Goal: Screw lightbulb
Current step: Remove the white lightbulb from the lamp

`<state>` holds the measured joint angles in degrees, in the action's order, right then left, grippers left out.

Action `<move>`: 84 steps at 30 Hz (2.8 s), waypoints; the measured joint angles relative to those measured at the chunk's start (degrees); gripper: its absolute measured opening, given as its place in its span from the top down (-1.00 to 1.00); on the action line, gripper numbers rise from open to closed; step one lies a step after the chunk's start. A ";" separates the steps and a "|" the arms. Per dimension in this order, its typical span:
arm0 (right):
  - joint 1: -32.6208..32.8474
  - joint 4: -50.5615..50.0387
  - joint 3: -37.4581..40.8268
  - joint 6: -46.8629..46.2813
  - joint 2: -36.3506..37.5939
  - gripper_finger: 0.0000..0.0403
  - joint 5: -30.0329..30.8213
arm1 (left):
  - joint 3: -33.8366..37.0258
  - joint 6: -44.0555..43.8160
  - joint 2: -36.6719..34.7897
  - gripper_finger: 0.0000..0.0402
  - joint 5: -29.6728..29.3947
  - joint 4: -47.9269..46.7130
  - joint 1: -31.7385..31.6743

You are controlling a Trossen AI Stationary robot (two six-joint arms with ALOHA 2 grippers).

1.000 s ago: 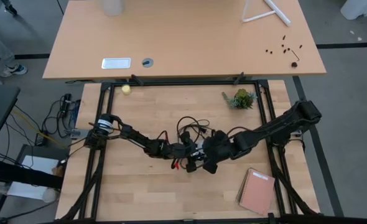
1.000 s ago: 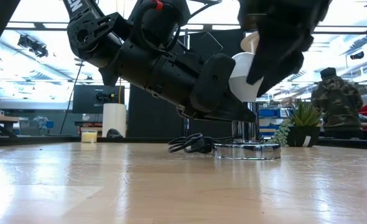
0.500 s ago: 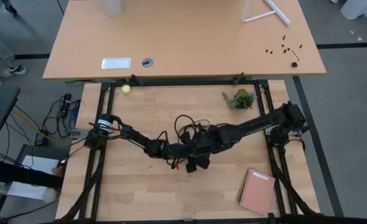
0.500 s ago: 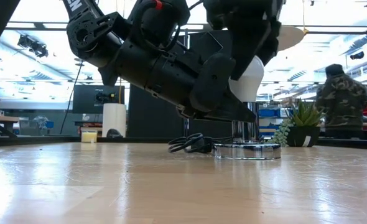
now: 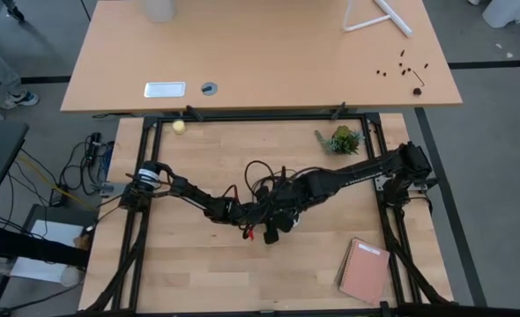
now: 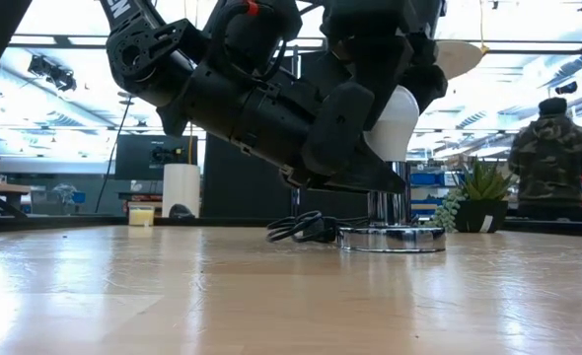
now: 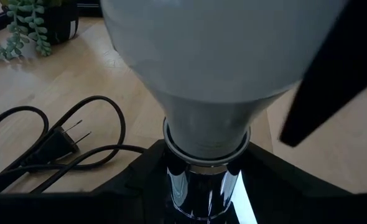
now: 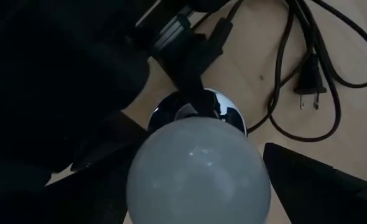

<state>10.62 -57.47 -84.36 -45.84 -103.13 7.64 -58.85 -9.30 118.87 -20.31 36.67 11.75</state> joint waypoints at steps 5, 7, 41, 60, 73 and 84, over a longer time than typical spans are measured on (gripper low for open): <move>-0.20 -0.34 0.00 -1.08 0.00 -0.72 -1.21 | 0.00 -0.02 -0.02 0.08 0.02 -0.08 0.00; -0.20 -0.33 0.00 -1.15 0.00 -0.72 -1.97 | 0.00 -0.02 -0.02 0.08 0.02 -0.09 0.00; -0.64 -0.86 0.00 -3.54 0.00 -0.60 -3.02 | -0.02 0.00 -0.02 0.08 0.00 -0.28 -0.02; -0.58 4.33 1.57 1.98 -1.57 -0.74 -3.05 | 0.07 0.05 -0.04 0.08 -0.06 -0.40 0.00; -0.60 3.65 1.60 2.18 -1.62 -0.43 -2.95 | 0.04 0.05 -0.04 0.08 0.04 -0.57 -0.02; -0.74 3.20 1.57 21.30 -1.66 -0.37 -4.69 | -0.02 0.17 -0.04 0.08 -0.07 -0.72 0.00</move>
<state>9.87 -54.27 -82.78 -24.54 -104.79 2.95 -58.87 -9.13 118.83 -20.38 35.95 11.75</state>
